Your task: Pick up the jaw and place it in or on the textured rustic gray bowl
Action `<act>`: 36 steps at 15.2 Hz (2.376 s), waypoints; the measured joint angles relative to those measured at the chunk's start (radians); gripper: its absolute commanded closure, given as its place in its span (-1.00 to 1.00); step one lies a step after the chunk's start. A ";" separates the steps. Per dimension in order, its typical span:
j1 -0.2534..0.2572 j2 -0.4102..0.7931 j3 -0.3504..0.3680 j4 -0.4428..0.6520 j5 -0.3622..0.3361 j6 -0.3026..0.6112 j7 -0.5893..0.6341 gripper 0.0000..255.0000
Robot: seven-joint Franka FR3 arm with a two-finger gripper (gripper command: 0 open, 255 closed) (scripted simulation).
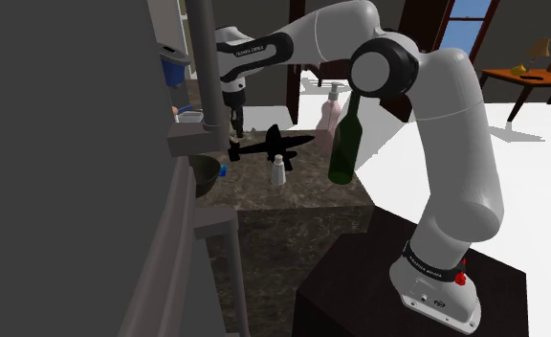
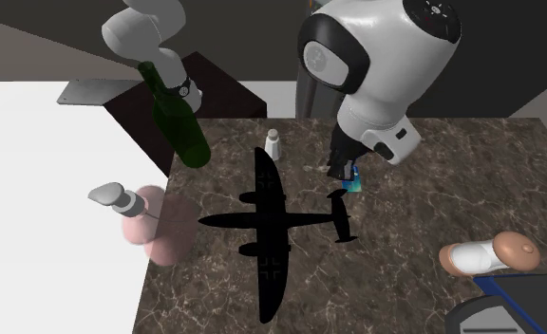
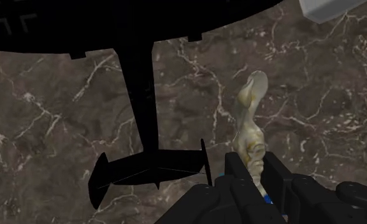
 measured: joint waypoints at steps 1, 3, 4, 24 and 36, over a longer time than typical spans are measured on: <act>0.000 -0.002 0.000 0.010 0.000 -0.012 0.000 1.00; 0.001 -0.002 0.000 0.037 0.000 -0.039 0.000 1.00; 0.000 -0.004 0.000 0.046 0.000 -0.050 -0.001 1.00; 0.198 0.129 0.059 0.354 -0.015 -0.235 0.241 1.00; 0.268 0.209 0.074 0.381 -0.020 -0.185 0.326 1.00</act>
